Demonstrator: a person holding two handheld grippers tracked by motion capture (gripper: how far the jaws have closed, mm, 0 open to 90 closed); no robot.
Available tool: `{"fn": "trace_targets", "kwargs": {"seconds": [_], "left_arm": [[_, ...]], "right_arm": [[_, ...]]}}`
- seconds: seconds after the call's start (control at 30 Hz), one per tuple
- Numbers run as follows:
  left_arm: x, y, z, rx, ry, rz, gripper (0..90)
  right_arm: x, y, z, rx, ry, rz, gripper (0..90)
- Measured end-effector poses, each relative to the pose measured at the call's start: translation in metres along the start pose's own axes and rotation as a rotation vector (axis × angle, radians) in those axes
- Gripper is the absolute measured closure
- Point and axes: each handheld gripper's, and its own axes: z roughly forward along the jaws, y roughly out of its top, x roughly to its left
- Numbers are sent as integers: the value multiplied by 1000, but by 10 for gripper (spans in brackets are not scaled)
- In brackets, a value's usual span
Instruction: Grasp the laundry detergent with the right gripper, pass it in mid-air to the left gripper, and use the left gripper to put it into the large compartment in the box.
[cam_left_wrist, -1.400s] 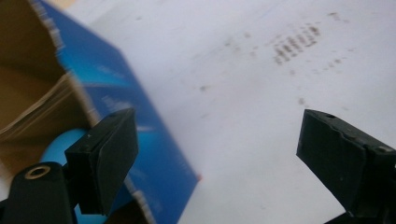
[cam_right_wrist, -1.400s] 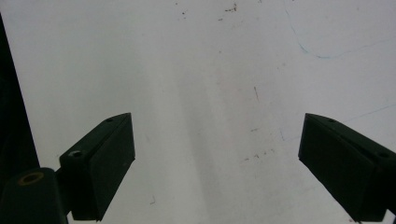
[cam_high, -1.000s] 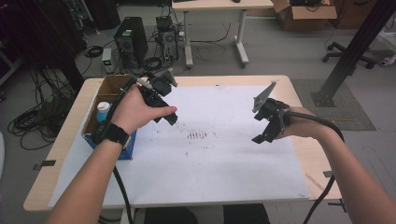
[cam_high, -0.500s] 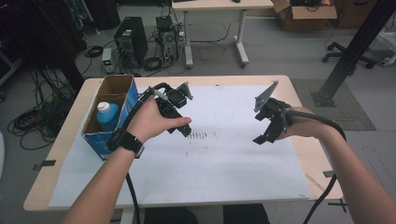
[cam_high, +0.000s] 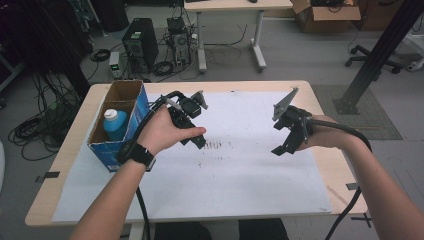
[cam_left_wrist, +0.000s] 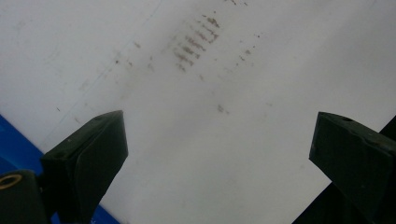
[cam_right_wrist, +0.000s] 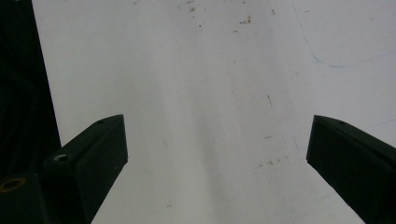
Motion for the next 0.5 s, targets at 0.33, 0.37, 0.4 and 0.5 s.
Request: {"fn": "trace_targets", "kwargs": {"seconds": [0.33, 0.37, 0.4, 0.5], "left_arm": [[-1, -1, 2, 12, -2, 3, 48], [0, -2, 2, 11, -2, 3, 48], [0, -2, 2, 10, -2, -1, 48], [0, -2, 2, 7, -1, -1, 48]], "right_arm": [[1, -1, 2, 4, 6, 0, 51], [0, -1, 2, 5, 8, 0, 51], [0, -1, 2, 5, 10, -1, 51], [0, -1, 3, 1, 11, -1, 50]]}}
